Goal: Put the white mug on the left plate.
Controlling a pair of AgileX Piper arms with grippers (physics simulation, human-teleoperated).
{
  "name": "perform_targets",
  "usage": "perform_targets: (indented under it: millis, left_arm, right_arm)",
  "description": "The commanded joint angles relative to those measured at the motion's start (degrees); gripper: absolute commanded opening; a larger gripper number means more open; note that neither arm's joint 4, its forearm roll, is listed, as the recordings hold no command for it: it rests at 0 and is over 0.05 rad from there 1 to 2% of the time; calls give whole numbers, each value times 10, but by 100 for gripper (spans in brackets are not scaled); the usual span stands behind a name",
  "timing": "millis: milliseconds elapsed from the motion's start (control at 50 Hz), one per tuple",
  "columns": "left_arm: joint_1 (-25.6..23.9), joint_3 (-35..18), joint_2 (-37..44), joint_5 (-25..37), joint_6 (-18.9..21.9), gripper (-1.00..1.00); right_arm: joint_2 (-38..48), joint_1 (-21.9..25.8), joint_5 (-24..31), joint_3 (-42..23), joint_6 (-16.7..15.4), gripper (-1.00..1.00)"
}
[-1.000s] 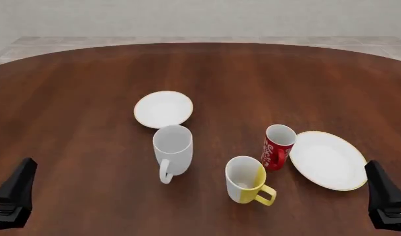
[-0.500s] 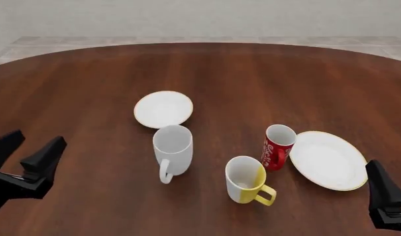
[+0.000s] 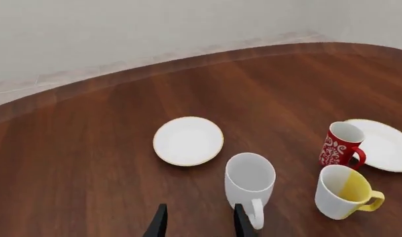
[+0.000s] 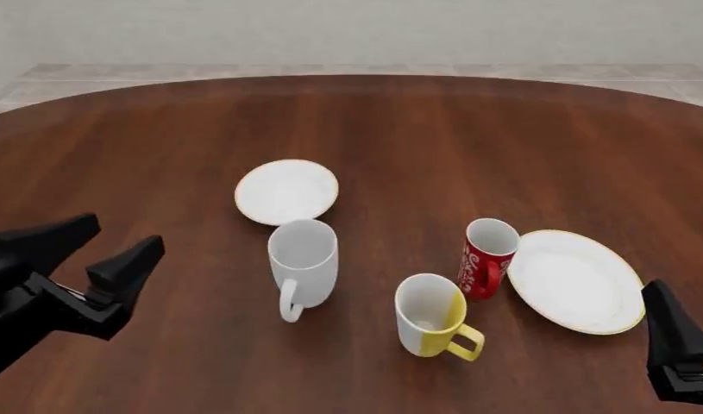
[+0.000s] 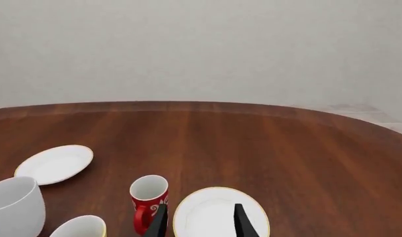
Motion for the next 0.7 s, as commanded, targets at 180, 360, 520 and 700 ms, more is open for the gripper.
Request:
perform_targets:
  millis: [180, 360, 520, 700]
  left_arm:
    - [-69, -26, 58, -4, -20, 100]
    - [-66, -25, 91, -22, -41, 100]
    - [-63, -28, 105, -31, -50, 100]
    - [-61, -27, 115, -42, -60, 100]
  right_arm:
    - [0, 2, 0, 0, 0, 100]
    - [0, 4, 1, 0, -1, 100]
    - [0, 3, 0, 0, 2, 100]
    - [0, 2, -2, 0, 6, 100]
